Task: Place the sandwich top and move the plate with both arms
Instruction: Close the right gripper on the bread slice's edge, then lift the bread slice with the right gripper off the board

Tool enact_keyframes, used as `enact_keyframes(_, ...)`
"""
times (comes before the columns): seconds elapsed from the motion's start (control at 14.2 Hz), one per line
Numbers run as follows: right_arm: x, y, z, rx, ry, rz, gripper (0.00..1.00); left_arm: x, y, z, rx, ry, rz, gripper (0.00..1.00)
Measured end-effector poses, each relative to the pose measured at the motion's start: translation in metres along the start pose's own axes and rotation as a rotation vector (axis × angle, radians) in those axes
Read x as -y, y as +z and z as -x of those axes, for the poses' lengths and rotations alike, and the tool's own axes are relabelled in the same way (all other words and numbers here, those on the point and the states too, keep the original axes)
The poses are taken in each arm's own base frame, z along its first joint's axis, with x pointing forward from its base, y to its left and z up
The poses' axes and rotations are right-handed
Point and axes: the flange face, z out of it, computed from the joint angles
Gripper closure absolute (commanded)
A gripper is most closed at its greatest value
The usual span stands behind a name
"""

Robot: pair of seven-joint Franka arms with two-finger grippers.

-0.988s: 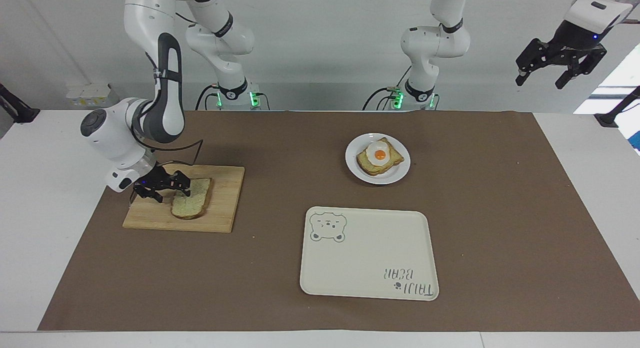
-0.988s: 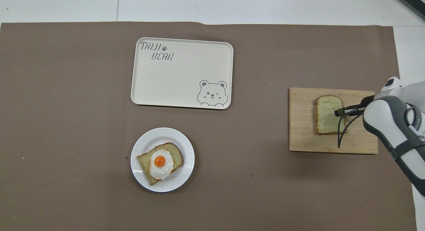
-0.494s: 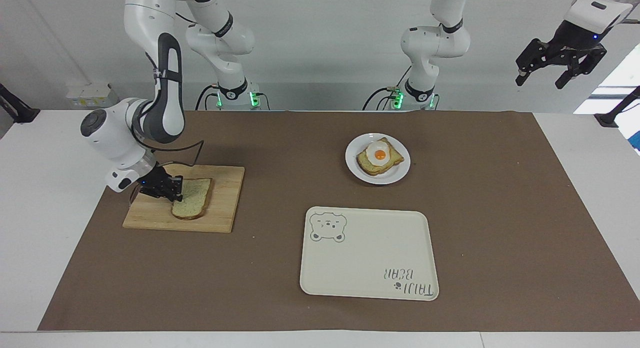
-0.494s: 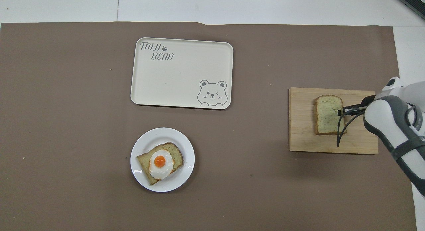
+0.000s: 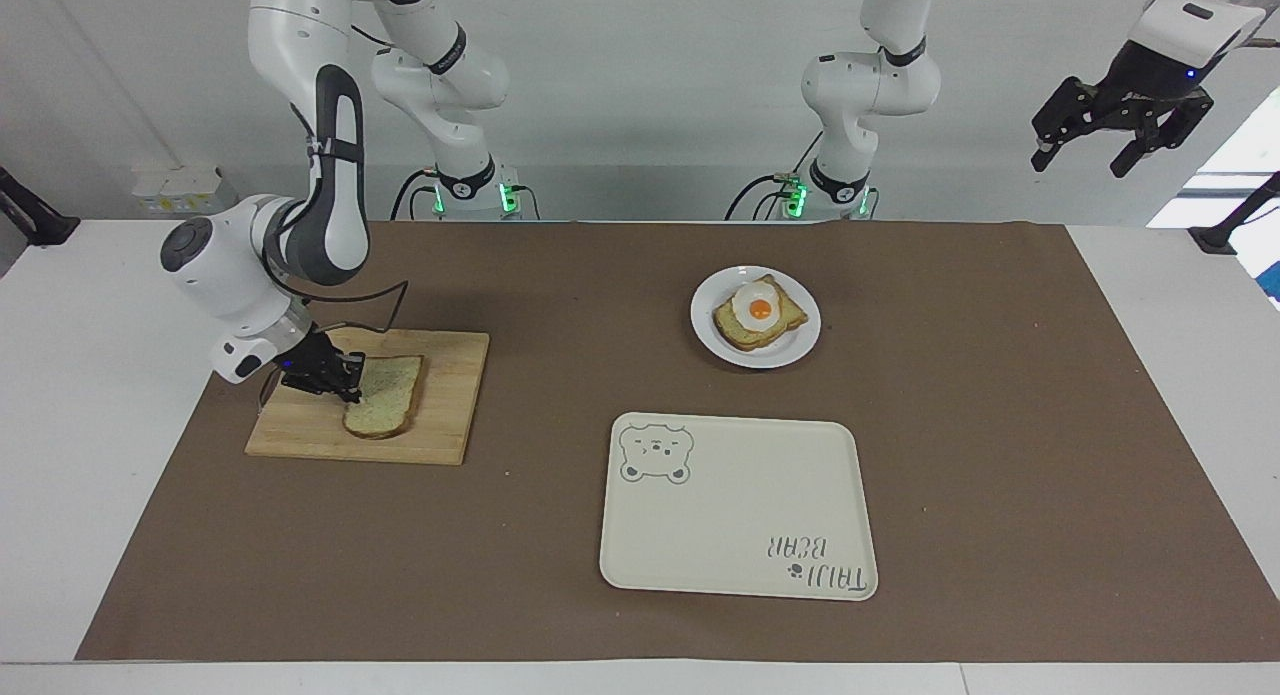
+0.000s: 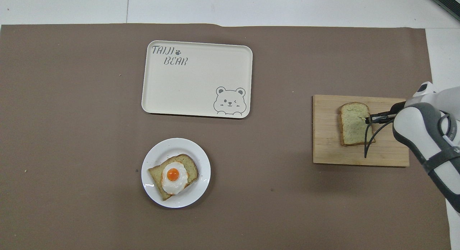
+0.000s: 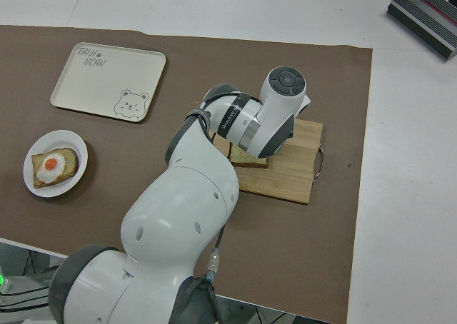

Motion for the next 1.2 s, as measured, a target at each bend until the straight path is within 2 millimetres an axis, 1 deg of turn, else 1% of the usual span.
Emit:
enact_keyframes(0.14, 0.004, -0.004, -0.003, -0.007, -0.008, 0.001, 1.00, 0.000, 0.000, 0.000, 0.000, 0.000, 0.000, 0.00)
enact_keyframes(0.28, 0.007, -0.012, -0.006, -0.010, -0.015, -0.004, 1.00, 0.000, 0.000, 0.000, 0.000, 0.000, 0.000, 0.00)
enact_keyframes(0.64, 0.021, -0.054, -0.008, -0.003, -0.028, -0.035, 1.00, 0.000, 0.000, 0.000, 0.000, 0.000, 0.000, 0.00)
enact_keyframes(0.92, 0.035, -0.081, -0.003, 0.016, -0.033, -0.062, 1.00, 0.000, 0.000, 0.000, 0.000, 0.000, 0.000, 0.00)
enact_keyframes(1.2, 0.050, -0.109, -0.004, 0.071, -0.034, -0.100, 1.00, 0.000, 0.000, 0.000, 0.000, 0.000, 0.000, 0.00)
